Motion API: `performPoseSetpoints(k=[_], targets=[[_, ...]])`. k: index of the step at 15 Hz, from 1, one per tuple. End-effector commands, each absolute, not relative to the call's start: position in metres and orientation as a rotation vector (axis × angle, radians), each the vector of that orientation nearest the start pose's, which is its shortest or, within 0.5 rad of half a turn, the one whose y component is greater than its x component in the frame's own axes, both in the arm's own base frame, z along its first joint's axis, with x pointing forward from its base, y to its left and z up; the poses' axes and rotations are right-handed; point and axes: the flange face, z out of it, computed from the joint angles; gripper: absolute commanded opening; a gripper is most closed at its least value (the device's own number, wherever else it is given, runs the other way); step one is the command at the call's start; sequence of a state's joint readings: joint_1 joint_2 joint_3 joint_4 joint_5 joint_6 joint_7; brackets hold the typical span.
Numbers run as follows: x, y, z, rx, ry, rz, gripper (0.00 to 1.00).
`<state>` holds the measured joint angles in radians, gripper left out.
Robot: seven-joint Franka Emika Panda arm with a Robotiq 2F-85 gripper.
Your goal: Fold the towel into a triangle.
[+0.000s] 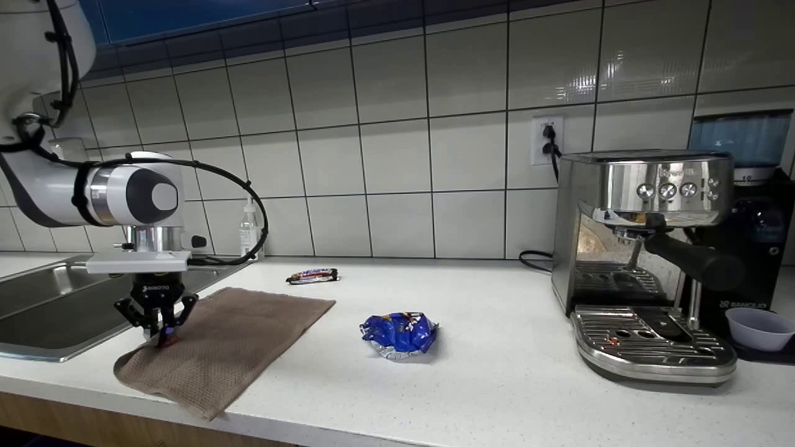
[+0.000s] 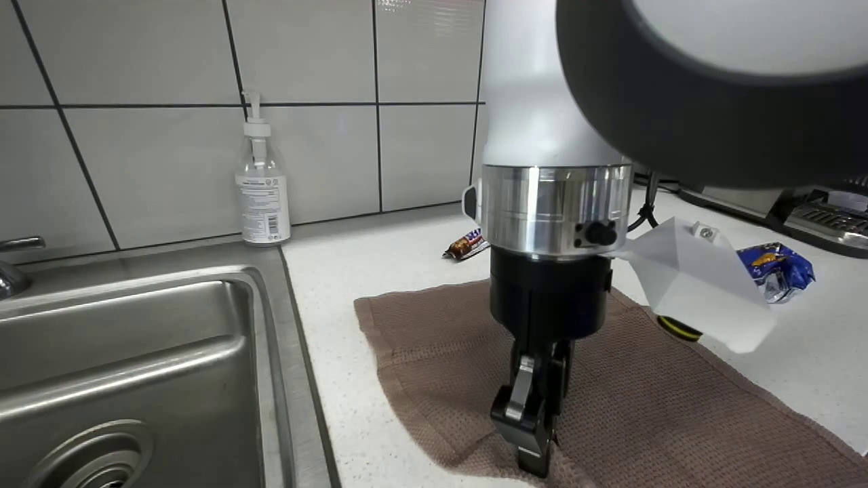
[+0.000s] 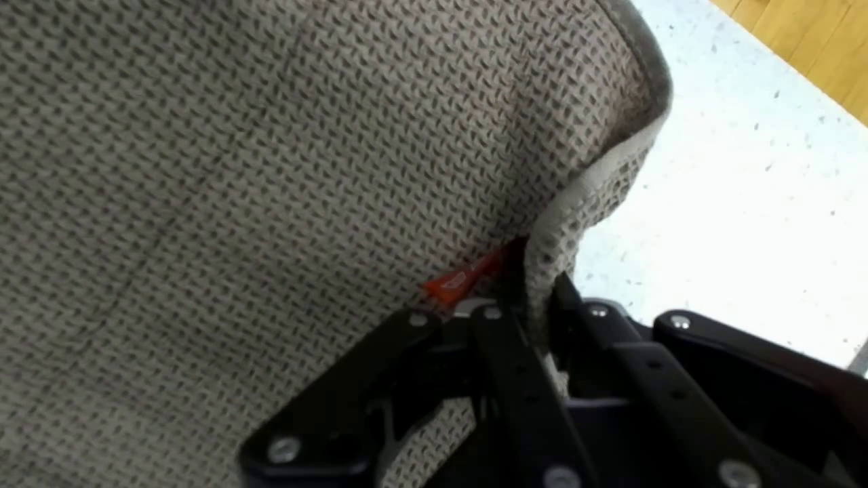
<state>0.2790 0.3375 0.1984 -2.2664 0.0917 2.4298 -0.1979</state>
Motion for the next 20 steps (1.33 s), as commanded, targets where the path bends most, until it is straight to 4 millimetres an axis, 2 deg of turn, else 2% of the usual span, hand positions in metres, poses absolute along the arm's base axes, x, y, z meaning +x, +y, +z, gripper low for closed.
performPoseSetpoints(k=[1, 10, 20], targets=[[0.460, 0.237, 0.200, -2.915, -0.857, 0.308, 0.02], [0.462, 0.231, 0.201, -2.920, -0.838, 0.305, 0.02], [0.464, 0.221, 0.214, -2.913, -0.814, 0.270, 0.02]])
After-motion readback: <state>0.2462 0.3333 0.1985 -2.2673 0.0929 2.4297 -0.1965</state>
